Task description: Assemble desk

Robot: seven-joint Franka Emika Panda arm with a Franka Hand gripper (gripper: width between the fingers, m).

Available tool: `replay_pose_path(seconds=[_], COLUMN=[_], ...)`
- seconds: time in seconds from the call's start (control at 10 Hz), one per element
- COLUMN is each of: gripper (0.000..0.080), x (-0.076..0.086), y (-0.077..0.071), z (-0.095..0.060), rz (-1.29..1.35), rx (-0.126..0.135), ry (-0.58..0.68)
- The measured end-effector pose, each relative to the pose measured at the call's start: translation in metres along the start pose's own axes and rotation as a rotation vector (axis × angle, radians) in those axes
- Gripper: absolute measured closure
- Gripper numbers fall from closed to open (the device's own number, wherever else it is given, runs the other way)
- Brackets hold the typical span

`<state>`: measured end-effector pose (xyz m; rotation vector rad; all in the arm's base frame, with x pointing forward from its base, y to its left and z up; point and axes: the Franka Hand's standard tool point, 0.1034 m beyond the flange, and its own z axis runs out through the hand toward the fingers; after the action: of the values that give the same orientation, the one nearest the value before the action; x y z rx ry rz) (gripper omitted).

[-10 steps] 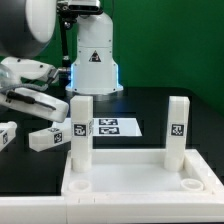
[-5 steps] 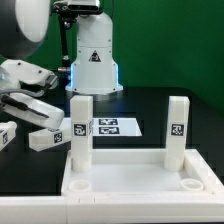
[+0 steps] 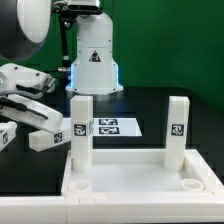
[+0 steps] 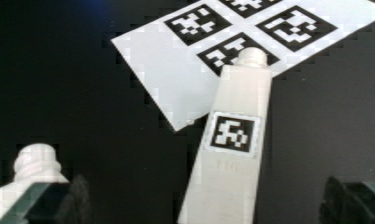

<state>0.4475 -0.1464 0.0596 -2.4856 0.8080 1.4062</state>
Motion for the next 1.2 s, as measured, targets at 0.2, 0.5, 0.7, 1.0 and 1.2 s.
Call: replay_pose_path(seconds=[0.2, 0.5, 0.7, 1.0, 1.2], gripper=[0.015, 0.015, 0.015, 0.015, 0.0273], x=[0.007, 0.018, 0.025, 0.025, 0.025], y=[-0.004, -0.005, -0.005, -0.002, -0.002], z=[-0.002, 0.017, 0.042, 0.055, 0.055], rz=[0.0, 0.038, 0.045, 0.054, 0.054], rx=[-0.001, -0.004, -0.017, -0.019, -0.02], ry=[0.035, 0.039, 0.046, 0.029, 0.029])
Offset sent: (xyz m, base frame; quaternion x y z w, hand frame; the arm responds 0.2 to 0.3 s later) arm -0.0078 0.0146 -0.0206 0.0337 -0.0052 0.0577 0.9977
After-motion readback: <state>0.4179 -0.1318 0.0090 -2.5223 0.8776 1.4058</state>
